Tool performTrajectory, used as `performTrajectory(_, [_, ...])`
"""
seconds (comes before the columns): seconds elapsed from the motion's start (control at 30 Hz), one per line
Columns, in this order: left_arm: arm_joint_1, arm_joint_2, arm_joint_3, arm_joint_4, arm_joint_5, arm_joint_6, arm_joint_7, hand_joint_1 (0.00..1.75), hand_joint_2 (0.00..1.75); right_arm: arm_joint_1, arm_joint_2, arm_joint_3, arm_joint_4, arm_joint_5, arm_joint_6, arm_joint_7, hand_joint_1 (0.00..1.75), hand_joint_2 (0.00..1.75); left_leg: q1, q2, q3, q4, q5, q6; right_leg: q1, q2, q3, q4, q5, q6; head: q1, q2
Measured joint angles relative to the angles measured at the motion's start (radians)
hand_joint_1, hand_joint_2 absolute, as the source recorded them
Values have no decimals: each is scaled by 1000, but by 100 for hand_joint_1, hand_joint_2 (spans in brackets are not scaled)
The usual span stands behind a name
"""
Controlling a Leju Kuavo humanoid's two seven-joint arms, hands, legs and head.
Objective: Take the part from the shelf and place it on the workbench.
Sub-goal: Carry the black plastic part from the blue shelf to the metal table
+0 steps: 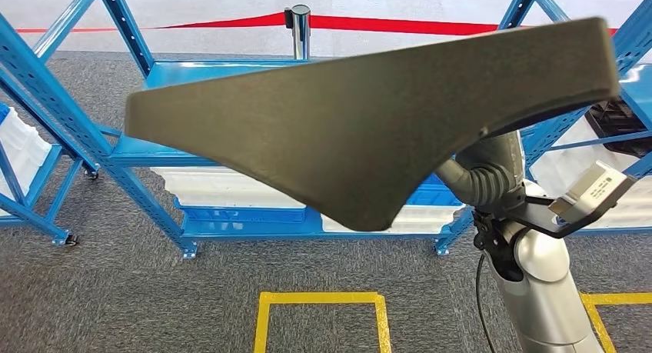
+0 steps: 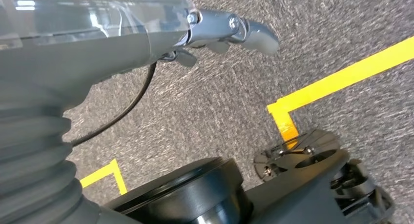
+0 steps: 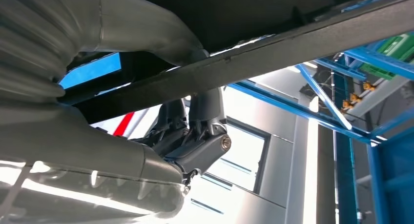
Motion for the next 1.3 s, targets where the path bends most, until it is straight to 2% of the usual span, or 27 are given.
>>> performTrajectory(0.07, [-1, 0, 0, 0, 0, 0, -1, 0, 175, 0, 0, -3, -3, 0, 0, -1, 175, 175, -3, -1, -11, 2, 14, -7, 8, 2, 88, -138, 9, -9, 6, 0])
performTrajectory(0.13, [-2, 0, 0, -1, -1, 0, -1, 0, 175, 2, 0, -7, -5, 0, 0, -4, 175, 175, -4, -2, -21, 2, 31, -16, 15, 3, 114, -192, -2, -12, 7, 0])
performTrajectory(0.2, [-2, 0, 0, -1, -1, 2, -2, 0, 175, 5, 0, -10, -6, 0, -1, -6, 175, 175, -6, -2, -36, 9, 29, -26, 7, 1, 95, -201, 7, -17, 3, 0])
performTrajectory(0.23, [-2, 0, 0, -1, -1, 2, -3, 0, 175, 9, 0, -11, -7, 0, -2, -8, 175, 175, -6, -2, -46, 28, 3, -29, 2, -1, 84, -205, 15, -21, -2, 0])
performTrajectory(0.33, [-5, 1, 0, -2, -1, 3, -5, 0, 175, 17, 1, -14, -10, 0, -5, -13, 175, 175, -3, -2, -74, 183, -144, -35, -1, -4, 46, -202, 42, -34, -24, 0])
performTrajectory(0.37, [-6, 2, 0, -3, -2, 3, -5, 0, 175, 19, 1, -15, -10, 0, -5, -14, 175, 175, -2, -2, -76, 243, -169, -37, 0, -5, 32, -199, 53, -36, -28, 0])
performTrajectory(0.4, [-6, 2, 0, -3, -2, 3, -5, 0, 175, 21, 1, -15, -11, 0, -5, -14, 175, 175, 0, -2, -70, 286, -168, -39, 0, -5, 17, -196, 63, -37, -32, 0])
performTrajectory(0.43, [-6, 2, 0, -3, -3, 3, -4, 0, 175, 24, 1, -16, -11, 0, -5, -15, 175, 175, 3, -2, -56, 301, -144, -42, 0, -5, 0, -190, 72, -36, -35, 0])
performTrajectory(0.5, [-6, 4, 0, -3, -7, 3, -2, 0, 175, 31, 2, -19, -14, 0, -6, -16, 175, 175, 12, -2, 13, 234, -81, -47, -2, -5, -33, -175, 88, -29, -39, 0])
performTrajectory(0.53, [-4, 5, 0, -3, -8, 2, -1, 0, 175, 34, 2, -21, -16, 0, -6, -17, 175, 175, 14, -2, 63, 160, -75, -50, -2, -4, -45, -165, 94, -24, -41, 0])
performTrajectory(0.6, [-1, 5, 0, -2, -11, 2, 0, 0, 175, 37, 2, -27, -24, 0, -7, -19, 175, 175, 14, -5, 138, 34, -100, -51, -1, -5, -61, -155, 111, -15, -42, 0])
performTrajectory(0.63, [0, 5, 0, -2, -12, 1, 0, 0, 175, 38, 2, -29, -27, 0, -7, -20, 175, 175, 10, -7, 151, 2, -113, -50, 0, -5, -66, -155, 122, -10, -42, 0])
performTrajectory(0.7, [3, 5, 0, -1, -13, 1, 1, 0, 175, 44, 2, -31, -30, 0, -7, -22, 175, 175, 11, -8, 134, -7, -107, -38, 1, -5, -78, -157, 132, 0, -41, 0])
performTrajectory(0.73, [4, 5, 0, -1, -14, 1, 1, 0, 175, 48, 1, -32, -30, 0, -7, -22, 175, 175, 12, -6, 121, -8, -98, -28, 1, -5, -87, -145, 110, 5, -38, 0])
performTrajectory(0.8, [4, 6, 1, 0, -14, 1, 1, 0, 175, 54, 1, -36, -31, 0, -7, -23, 175, 175, 14, -2, 91, -7, -74, -9, 0, -3, -112, -64, 15, 9, -28, 0])
performTrajectory(0.83, [4, 6, 1, 0, -14, 1, 1, 0, 175, 55, 1, -38, -31, 0, -7, -23, 175, 175, 13, 0, 75, -6, -62, -4, 0, -2, -125, 4, -36, 9, -21, 0])
performTrajectory(0.87, [3, 6, 1, 0, -14, 1, 1, 0, 175, 57, 1, -39, -31, 0, -7, -23, 175, 175, 12, 2, 60, -4, -51, -2, 0, -2, -134, 70, -68, 10, -15, 0])
performTrajectory(0.9, [3, 6, 1, 0, -14, 1, 0, 0, 175, 58, 2, -39, -31, 0, -7, -23, 175, 175, 11, 4, 44, -1, -40, -2, 0, -2, -133, 118, -73, 11, -11, 0])
performTrajectory(0.93, [2, 6, 1, 0, -14, 1, 0, 0, 175, 60, 2, -39, -31, 0, -7, -23, 175, 175, 11, 6, 28, 3, -30, -3, 0, -2, -119, 136, -55, 11, -7, 0])
performTrajectory(0.97, [1, 6, 1, 0, -14, 1, -1, 0, 175, 62, 2, -40, -31, 0, -7, -23, 175, 175, 11, 7, 12, 7, -21, -4, 0, -2, -90, 118, -24, 10, -3, 0])
performTrajectory(1.0, [-1, 6, 1, 0, -14, 1, -1, 0, 175, 62, 2, -40, -31, 1, -7, -23, 175, 175, 11, 7, -2, 12, -12, -6, -1, -2, -43, 65, 3, 9, 1, 0])
performTrajectory(1.03, [-2, 6, 1, 0, -14, 1, -1, 0, 175, 62, 2, -40, -33, 1, -7, -23, 175, 175, 10, 7, -14, 16, -4, -10, 0, -1, 15, -11, 12, 6, 6, 0])
performTrajectory(1.1, [-5, 6, 1, -1, -14, 1, -2, 0, 175, 63, 2, -41, -39, 2, -7, -25, 175, 175, 8, 6, -27, 19, 14, -20, 4, 2, 110, -150, -9, 1, 11, 0])
performTrajectory(1.13, [-5, 6, 1, -2, -14, 2, -2, 0, 175, 63, 2, -41, -42, 3, -7, -25, 175, 175, 7, 5, -32, 18, 24, -25, 7, 3, 129, -185, -22, -1, 11, 0])
performTrajectory(1.2, [-4, 6, 1, -1, -14, 2, -3, 0, 175, 65, 2, -41, -43, 3, -7, -25, 175, 175, 7, 5, -43, 19, 34, -36, 5, 2, 115, -196, -16, -8, 6, 0])
performTrajectory(1.23, [-5, 6, 1, -1, -14, 2, -4, 0, 175, 67, 2, -41, -44, 3, -7, -25, 175, 175, 7, 5, -50, 30, 16, -39, 2, 0, 102, -196, -7, -14, 2, 0])
performTrajectory(1.3, [-7, 6, 3, -2, -13, 3, -5, 0, 175, 67, 2, -40, -44, 3, -7, -25, 175, 175, 8, 4, -73, 106, -73, -41, -2, -3, 72, -194, 16, -27, -12, 0])
